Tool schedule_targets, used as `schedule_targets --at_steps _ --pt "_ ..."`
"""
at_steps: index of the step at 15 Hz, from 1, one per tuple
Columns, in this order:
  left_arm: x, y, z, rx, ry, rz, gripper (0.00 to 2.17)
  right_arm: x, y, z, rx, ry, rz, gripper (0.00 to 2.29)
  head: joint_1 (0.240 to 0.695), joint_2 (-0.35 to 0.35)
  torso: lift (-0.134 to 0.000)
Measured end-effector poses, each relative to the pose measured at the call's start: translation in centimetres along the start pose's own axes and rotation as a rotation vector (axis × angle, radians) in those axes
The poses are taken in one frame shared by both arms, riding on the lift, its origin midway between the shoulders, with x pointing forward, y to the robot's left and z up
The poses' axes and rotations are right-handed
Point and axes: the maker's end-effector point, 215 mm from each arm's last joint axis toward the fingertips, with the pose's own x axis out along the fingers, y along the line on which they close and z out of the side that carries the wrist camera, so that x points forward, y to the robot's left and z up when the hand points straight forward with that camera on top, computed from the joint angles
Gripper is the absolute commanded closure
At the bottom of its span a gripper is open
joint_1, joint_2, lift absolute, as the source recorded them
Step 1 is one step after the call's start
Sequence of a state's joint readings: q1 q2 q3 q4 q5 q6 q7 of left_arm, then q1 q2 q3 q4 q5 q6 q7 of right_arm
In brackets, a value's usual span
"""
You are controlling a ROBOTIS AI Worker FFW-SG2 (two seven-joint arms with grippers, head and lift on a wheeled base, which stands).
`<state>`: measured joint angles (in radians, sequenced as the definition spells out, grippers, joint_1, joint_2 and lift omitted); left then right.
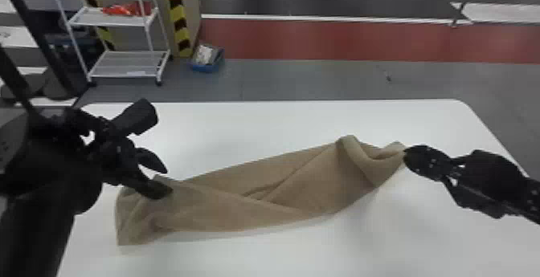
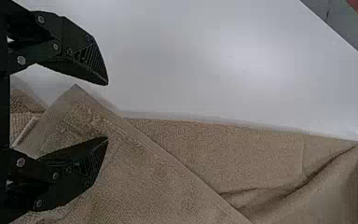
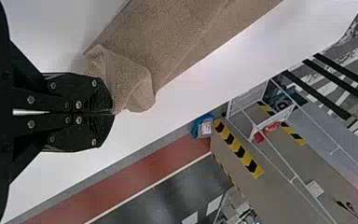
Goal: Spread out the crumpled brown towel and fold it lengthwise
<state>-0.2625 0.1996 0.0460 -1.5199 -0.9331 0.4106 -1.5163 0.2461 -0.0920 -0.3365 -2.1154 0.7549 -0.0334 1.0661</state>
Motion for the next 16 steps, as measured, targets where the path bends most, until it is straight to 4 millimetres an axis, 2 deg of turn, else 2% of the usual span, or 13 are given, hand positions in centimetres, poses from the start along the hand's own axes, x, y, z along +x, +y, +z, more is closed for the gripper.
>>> schedule_targets --at_steps 4,10,12,16 --pt "-0.1 0.3 -0.4 -0.002 0.013 0.003 0.91 0.1 -0.2 0.2 0.001 -0.003 -0.003 1.58 0.695 -0.017 -0.124" --pt "-0.6 -0.4 -0.4 0.009 0.004 0.006 0.97 0.3 -0.4 0.2 0.008 -0.003 -0.005 1.58 0.695 -0.018 -0.124" --pt "-2.1 0.1 -0.2 0.009 -0.026 0.054 1.34 0.2 -0.6 0.2 0.009 -0.003 -0.009 1.58 0.695 -0.015 -0.124" --pt "-6.8 0.7 0.2 -0.001 -0.113 0.17 1.34 0.0 -1.1 0.4 0.011 -0.009 -0.018 1.58 0.695 0.006 -0.124"
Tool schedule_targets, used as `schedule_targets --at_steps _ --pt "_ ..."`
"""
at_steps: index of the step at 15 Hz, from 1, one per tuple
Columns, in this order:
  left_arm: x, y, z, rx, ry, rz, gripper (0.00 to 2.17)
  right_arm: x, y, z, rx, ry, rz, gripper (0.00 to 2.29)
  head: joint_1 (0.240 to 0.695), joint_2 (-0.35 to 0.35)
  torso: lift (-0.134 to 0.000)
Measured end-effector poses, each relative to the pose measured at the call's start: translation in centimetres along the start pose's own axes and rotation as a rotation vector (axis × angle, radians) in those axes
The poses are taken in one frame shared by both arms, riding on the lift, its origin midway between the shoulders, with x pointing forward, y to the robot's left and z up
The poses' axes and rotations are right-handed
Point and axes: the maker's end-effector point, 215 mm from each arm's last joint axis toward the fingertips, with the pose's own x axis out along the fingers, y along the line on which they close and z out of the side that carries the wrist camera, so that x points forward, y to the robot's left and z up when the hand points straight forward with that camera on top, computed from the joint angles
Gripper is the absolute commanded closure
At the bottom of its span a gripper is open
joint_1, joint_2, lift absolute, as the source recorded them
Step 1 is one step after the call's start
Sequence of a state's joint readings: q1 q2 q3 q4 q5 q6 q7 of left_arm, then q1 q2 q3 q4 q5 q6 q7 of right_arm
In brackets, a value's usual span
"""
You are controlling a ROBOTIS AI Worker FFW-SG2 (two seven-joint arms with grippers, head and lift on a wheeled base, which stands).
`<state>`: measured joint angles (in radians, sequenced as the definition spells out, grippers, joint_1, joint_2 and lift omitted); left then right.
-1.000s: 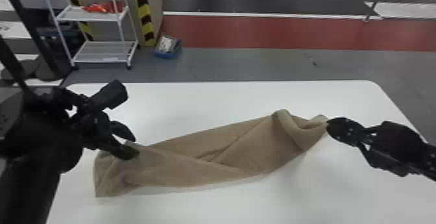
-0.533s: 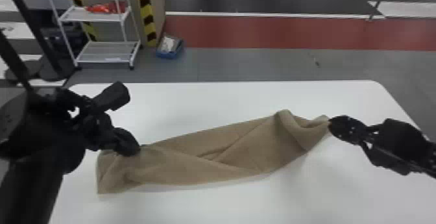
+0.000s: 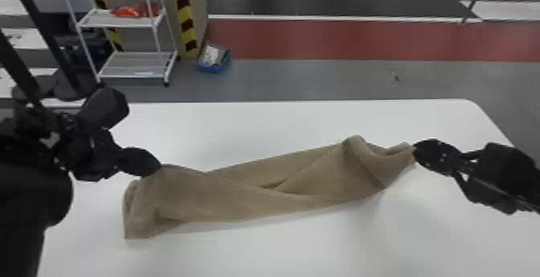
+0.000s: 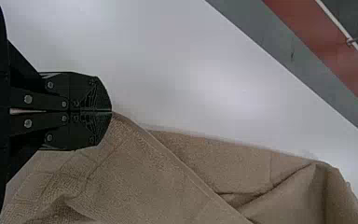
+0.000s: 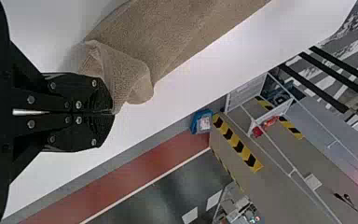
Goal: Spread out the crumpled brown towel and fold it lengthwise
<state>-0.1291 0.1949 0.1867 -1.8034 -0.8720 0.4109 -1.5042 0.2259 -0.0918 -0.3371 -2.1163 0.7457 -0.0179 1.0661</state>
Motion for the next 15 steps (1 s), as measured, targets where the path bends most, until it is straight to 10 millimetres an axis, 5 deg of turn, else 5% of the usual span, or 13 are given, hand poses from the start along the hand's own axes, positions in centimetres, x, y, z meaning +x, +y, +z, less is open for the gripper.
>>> schedule_targets --at_steps 4,10,15 --pt "-4.9 1.2 0.5 -0.014 -0.083 0.09 1.34 -0.9 -1.7 0.6 0.037 -0.029 -0.04 1.58 0.695 0.026 -0.124" --pt "-14.4 5.6 2.0 -0.131 -0.266 0.295 1.34 -3.7 -9.8 0.0 0.276 -0.053 -0.202 1.58 0.68 0.027 -0.124" --pt "-16.5 9.1 4.4 -0.301 -0.388 0.386 1.35 -2.7 -13.9 1.1 0.435 -0.068 -0.256 1.58 0.582 0.028 -0.124"
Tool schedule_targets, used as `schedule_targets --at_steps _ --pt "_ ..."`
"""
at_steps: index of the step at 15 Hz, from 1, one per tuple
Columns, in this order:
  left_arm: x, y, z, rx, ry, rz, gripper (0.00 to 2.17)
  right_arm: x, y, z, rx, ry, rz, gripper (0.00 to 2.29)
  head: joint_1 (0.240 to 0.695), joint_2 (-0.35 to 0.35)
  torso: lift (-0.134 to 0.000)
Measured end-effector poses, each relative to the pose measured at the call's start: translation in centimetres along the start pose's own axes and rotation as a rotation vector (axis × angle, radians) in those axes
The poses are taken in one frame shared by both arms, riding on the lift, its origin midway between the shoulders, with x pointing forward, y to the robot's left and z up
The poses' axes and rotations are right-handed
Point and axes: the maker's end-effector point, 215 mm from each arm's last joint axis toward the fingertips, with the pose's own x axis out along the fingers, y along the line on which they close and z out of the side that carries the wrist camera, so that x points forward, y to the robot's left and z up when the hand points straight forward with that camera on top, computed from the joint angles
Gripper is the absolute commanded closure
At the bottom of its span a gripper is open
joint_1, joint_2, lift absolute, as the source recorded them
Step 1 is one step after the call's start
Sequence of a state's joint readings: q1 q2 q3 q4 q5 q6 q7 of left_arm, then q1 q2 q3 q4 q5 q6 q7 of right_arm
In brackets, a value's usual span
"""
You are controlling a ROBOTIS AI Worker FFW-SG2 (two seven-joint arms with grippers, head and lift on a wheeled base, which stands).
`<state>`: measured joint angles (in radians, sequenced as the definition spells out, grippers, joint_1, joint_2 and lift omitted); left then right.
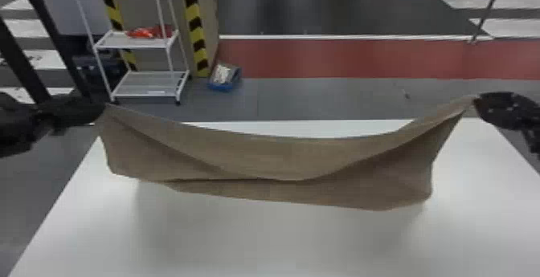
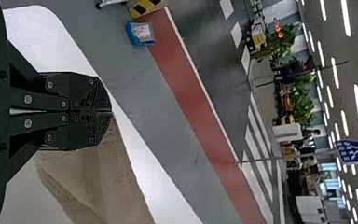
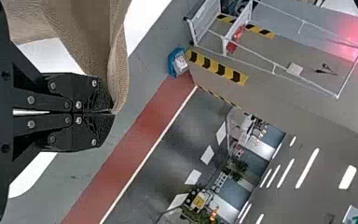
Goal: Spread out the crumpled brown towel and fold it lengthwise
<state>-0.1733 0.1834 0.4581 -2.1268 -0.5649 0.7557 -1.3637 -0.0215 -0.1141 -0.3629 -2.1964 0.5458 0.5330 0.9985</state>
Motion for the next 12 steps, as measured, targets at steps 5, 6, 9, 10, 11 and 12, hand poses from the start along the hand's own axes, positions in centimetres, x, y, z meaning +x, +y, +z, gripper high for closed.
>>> schedule_targets --at_steps 5,6,9,10,11,12 --pt "5.5 1.1 2.9 -0.185 -0.015 0.012 1.34 3.9 -4.0 3.0 0.069 0.015 -0.044 1.58 0.515 0.004 -0.124" --pt "6.8 1.4 3.7 -0.199 -0.012 0.021 1.35 4.8 -5.3 3.4 0.082 0.021 -0.052 1.58 0.5 -0.006 -0.124" --pt "10.3 2.6 6.3 -0.191 0.006 0.047 1.35 7.2 -9.3 5.5 0.098 0.026 -0.082 1.58 0.438 -0.036 -0.124" --pt "11.1 3.3 7.1 -0.194 0.009 0.056 1.34 7.6 -10.7 6.6 0.096 0.019 -0.099 1.58 0.42 -0.04 -0.124" --pt "11.4 3.9 8.0 -0.2 0.002 0.062 1.35 7.6 -12.1 7.6 0.094 0.009 -0.117 1.58 0.401 -0.044 -0.124" --pt "11.4 4.6 9.1 -0.205 -0.013 0.065 1.34 7.3 -13.6 8.6 0.094 0.001 -0.133 1.58 0.365 -0.051 -0.124"
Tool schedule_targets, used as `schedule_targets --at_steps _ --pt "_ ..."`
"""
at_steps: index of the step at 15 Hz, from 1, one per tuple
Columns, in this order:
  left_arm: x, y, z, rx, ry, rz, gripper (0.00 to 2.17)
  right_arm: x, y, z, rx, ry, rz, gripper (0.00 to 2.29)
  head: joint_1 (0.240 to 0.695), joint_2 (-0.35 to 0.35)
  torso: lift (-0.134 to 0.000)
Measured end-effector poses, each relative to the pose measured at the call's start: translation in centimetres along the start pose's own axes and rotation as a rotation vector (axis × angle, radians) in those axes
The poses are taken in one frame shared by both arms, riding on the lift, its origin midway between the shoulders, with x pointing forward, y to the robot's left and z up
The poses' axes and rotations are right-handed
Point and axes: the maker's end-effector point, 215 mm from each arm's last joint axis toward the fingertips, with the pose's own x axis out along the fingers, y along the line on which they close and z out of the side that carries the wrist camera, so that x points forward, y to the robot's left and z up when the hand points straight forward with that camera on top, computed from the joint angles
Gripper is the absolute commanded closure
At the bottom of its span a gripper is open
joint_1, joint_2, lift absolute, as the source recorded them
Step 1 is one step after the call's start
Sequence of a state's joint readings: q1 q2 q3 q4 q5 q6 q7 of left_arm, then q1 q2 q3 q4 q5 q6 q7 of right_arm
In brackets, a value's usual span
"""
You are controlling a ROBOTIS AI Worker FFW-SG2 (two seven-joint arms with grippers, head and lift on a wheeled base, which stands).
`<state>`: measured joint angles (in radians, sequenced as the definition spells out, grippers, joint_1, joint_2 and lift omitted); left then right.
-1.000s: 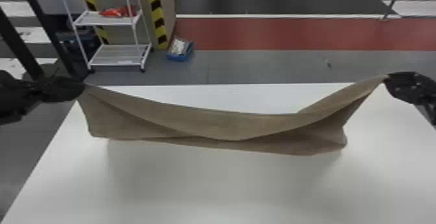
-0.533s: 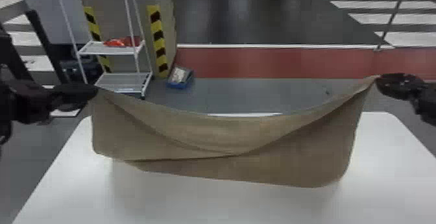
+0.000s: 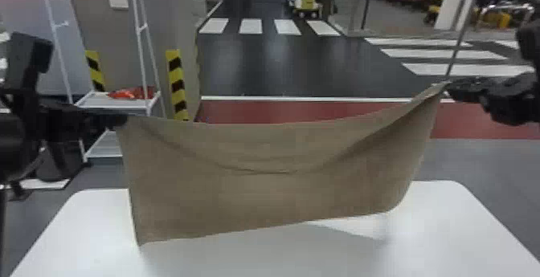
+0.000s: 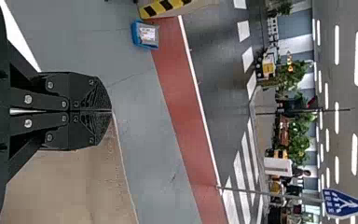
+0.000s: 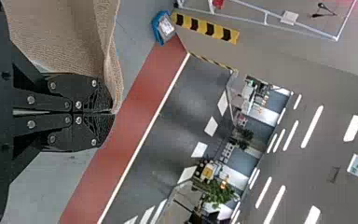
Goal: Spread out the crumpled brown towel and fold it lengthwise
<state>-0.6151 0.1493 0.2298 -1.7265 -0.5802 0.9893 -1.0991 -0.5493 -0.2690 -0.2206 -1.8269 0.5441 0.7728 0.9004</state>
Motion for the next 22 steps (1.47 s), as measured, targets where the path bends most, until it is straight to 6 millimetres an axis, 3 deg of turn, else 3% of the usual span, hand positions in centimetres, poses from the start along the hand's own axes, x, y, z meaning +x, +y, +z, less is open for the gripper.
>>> schedule_targets --at_steps 3,5,7,8,9,12,15,18,20,22 --pt "-1.3 0.8 1.6 -0.02 -0.046 0.0 1.34 -2.0 -3.0 -0.2 0.032 0.0 -0.029 1.58 0.339 -0.065 -0.124" --pt "-3.3 0.6 -0.5 -0.031 -0.061 -0.004 1.34 -4.9 -3.0 -3.3 0.044 0.013 -0.024 1.58 0.372 -0.081 -0.124" --pt "-5.7 -0.2 -4.9 -0.025 -0.052 0.001 1.35 -8.1 -0.9 -7.8 0.01 0.036 0.007 1.58 0.436 -0.084 -0.124" --pt "-7.1 -0.8 -7.8 -0.002 -0.041 0.002 1.35 -9.7 1.1 -9.9 -0.035 0.038 0.032 1.58 0.479 -0.081 -0.124" --pt "-8.4 -1.5 -10.5 0.021 -0.032 -0.001 1.34 -11.0 3.3 -11.8 -0.085 0.032 0.059 1.58 0.562 -0.068 -0.124" --pt "-12.4 -3.5 -16.9 0.067 -0.025 -0.024 1.35 -15.0 8.9 -15.9 -0.171 0.016 0.157 1.58 0.676 -0.042 -0.124" --pt "-16.1 -4.7 -22.0 0.124 -0.001 -0.051 1.35 -18.9 13.6 -18.9 -0.281 0.002 0.265 1.58 0.695 0.004 -0.124" --pt "-18.4 -5.7 -25.9 0.184 0.06 -0.082 1.34 -21.4 16.0 -21.7 -0.348 0.02 0.349 1.58 0.695 0.027 -0.124" --pt "-18.4 -5.9 -27.0 0.214 0.099 -0.088 1.35 -21.4 16.1 -23.1 -0.347 0.039 0.358 1.58 0.695 0.02 -0.124" --pt "-16.8 -6.1 -27.1 0.253 0.142 -0.092 1.35 -20.1 15.7 -24.1 -0.345 0.062 0.36 1.58 0.695 0.006 -0.124"
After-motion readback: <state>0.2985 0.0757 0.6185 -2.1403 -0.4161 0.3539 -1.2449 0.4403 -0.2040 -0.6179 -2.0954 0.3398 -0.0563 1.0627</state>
